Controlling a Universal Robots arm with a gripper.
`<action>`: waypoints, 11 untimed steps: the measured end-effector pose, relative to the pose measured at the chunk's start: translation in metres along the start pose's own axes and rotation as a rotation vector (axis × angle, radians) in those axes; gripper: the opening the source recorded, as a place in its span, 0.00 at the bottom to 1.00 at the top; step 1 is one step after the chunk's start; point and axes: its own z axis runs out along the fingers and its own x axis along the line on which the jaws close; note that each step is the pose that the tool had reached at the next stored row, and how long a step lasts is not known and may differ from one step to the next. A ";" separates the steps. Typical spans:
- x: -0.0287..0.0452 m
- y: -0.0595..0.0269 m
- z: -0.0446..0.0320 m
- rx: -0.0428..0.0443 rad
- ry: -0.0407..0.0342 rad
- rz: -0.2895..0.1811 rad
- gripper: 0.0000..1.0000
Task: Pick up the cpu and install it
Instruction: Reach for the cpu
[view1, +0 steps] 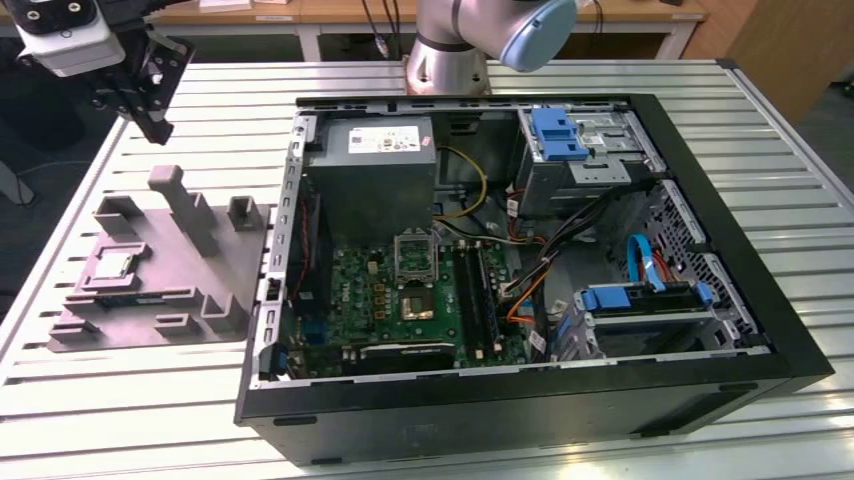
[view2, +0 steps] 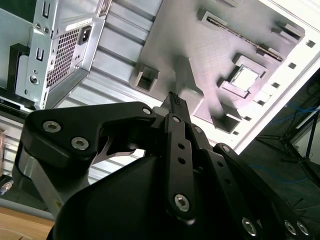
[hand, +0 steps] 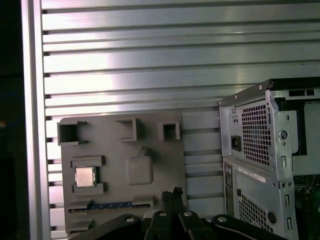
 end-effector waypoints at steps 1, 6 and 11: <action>0.0004 0.0000 -0.0001 0.0000 0.0001 0.000 0.11; 0.0021 -0.0001 -0.0001 0.0000 0.0000 0.000 0.11; 0.0032 -0.0002 0.0000 0.0000 0.0000 0.000 0.11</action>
